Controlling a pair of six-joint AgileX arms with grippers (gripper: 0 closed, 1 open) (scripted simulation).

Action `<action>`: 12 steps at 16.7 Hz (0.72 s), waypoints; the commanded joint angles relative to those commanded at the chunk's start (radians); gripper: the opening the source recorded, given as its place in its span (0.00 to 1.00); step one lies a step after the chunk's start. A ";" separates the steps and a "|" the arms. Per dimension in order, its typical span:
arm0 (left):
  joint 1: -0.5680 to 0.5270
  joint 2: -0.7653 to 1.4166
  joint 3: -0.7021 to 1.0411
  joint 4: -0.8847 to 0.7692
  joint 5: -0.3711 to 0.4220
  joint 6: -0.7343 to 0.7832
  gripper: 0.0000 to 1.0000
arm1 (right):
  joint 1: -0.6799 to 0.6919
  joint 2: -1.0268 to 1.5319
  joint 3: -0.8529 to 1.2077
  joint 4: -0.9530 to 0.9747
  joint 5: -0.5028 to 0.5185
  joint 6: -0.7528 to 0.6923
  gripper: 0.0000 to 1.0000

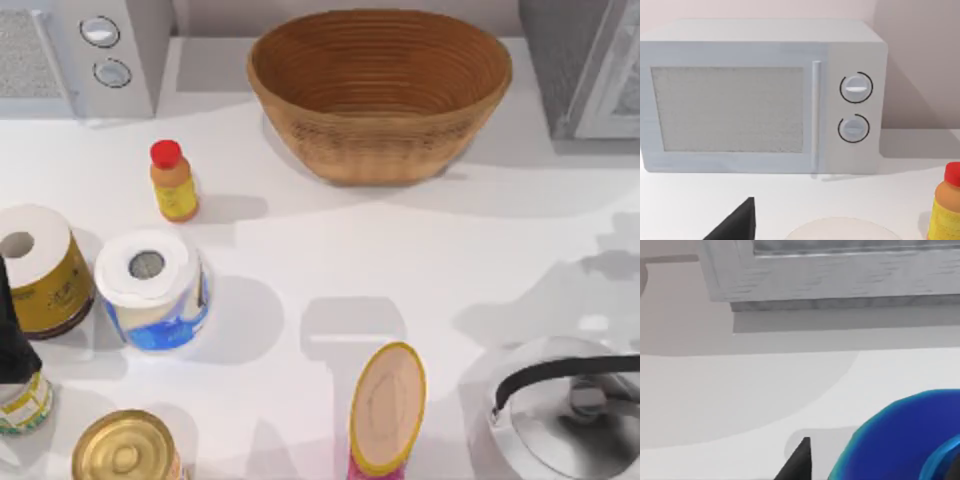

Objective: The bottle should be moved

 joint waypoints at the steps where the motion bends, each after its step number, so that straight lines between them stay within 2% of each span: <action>1: 0.000 0.000 0.000 0.000 0.000 0.000 1.00 | 0.001 0.013 0.004 0.009 0.000 0.000 0.00; 12: 0.000 0.000 0.000 0.000 0.000 0.000 1.00 | 0.013 0.364 0.104 0.261 0.023 0.010 0.00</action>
